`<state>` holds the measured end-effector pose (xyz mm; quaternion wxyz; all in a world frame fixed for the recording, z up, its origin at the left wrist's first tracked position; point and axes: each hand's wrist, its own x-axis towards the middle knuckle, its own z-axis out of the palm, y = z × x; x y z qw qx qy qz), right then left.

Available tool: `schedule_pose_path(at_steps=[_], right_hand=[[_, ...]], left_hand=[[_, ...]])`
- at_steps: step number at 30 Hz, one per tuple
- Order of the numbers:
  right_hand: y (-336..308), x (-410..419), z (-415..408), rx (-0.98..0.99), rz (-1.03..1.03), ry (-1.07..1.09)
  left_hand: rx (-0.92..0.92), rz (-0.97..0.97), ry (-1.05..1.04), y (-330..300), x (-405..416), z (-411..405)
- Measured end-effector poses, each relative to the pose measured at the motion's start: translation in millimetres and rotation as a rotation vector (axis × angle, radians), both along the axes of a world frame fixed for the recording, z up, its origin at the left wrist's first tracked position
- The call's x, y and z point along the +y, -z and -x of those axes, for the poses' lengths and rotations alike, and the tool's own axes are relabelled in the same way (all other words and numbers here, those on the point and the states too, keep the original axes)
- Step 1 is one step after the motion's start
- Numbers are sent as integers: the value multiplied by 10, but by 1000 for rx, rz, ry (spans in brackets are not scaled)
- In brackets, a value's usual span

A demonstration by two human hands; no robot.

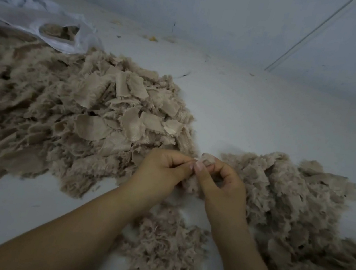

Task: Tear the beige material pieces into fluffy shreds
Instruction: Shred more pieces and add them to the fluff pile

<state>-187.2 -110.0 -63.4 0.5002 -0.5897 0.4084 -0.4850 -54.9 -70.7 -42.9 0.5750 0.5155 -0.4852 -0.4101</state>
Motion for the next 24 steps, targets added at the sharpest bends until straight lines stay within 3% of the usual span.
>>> schedule_pose_path(at_steps=[12,19,24], right_hand=[[56,-59,11,5,18,-48],[70,-75,9,-21,-59,-18],[75,-73,13,0,-31,-38]], left_hand=[[134,-23,25,67,-55,-27],[207,-123,-158,72,-79,-112],[126,-149,2,59,-68,-91]])
